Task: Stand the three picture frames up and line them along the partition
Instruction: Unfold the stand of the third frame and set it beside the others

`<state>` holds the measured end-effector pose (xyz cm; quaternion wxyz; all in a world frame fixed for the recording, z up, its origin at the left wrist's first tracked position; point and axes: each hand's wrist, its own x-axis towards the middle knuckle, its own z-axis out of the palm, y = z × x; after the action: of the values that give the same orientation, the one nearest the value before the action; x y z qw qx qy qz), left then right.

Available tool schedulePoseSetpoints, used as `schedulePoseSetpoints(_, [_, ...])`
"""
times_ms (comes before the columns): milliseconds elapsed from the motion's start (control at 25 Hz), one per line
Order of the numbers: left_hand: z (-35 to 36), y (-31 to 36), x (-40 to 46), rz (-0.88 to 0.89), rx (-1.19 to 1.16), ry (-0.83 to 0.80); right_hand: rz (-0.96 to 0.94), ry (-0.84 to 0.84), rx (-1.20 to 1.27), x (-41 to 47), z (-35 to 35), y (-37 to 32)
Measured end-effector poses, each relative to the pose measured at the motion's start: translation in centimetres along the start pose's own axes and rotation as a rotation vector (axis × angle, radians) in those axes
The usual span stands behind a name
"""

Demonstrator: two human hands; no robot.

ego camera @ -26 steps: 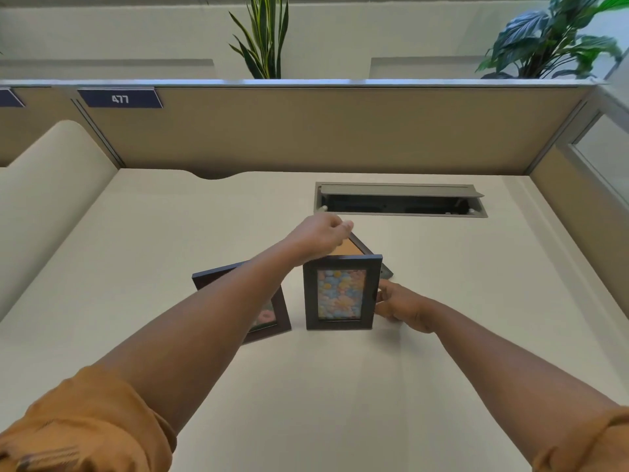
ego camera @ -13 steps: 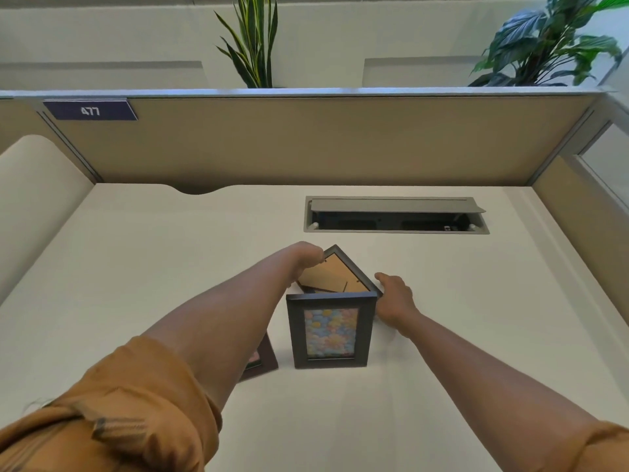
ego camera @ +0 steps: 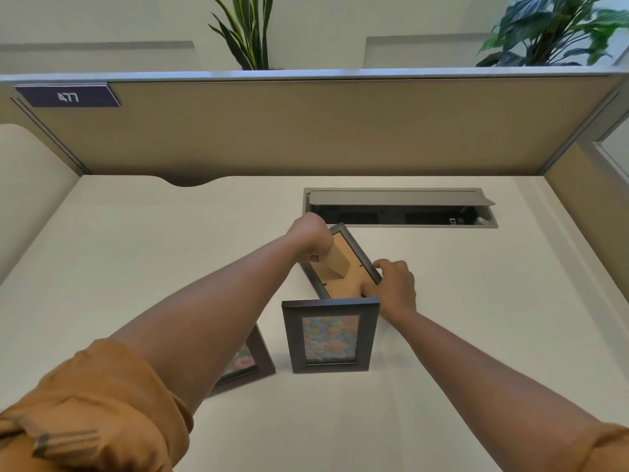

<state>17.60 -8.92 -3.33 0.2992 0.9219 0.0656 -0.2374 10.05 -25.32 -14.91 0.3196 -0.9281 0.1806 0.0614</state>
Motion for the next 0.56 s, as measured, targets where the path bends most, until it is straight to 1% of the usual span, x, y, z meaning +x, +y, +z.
schedulePoseSetpoints(40, [0.0,0.4,-0.5,0.046,0.009,0.034,0.011,0.018,0.078,-0.3,-0.2,-0.6])
schedulePoseSetpoints(80, [0.1,0.9,-1.2,0.097,0.020,0.067,0.058,0.000,0.222,-0.6,-0.5,-1.5])
schedulePoseSetpoints(200, [0.7,2.6,-3.6,0.258,0.050,0.110,0.309,-0.200,0.806,-1.2,-2.5,-3.8])
schedulePoseSetpoints(280, [1.1,3.5,-5.5,0.368,0.063,0.105,0.329,-0.319,1.070,-1.5,-4.3,-4.2])
schedulePoseSetpoints(320, [1.3,3.8,-6.2,0.420,0.077,0.104,0.312,-0.345,1.168,-1.6,-5.0,-4.0])
schedulePoseSetpoints(360, [1.5,4.0,-7.1,0.471,0.098,0.099,0.290,-0.355,1.246,-1.8,-5.8,-3.7])
schedulePoseSetpoints(440, [1.8,4.3,-8.3,0.542,0.099,0.029,0.242,-0.351,1.274,-2.0,-7.0,-3.1])
schedulePoseSetpoints(480, [1.9,4.6,-9.0,0.545,0.069,-0.021,0.214,-0.332,1.244,-2.1,-7.6,-2.8])
schedulePoseSetpoints(560, [1.7,5.0,-10.3,0.485,-0.034,-0.068,0.166,-0.247,1.173,-3.2,-9.0,-2.4])
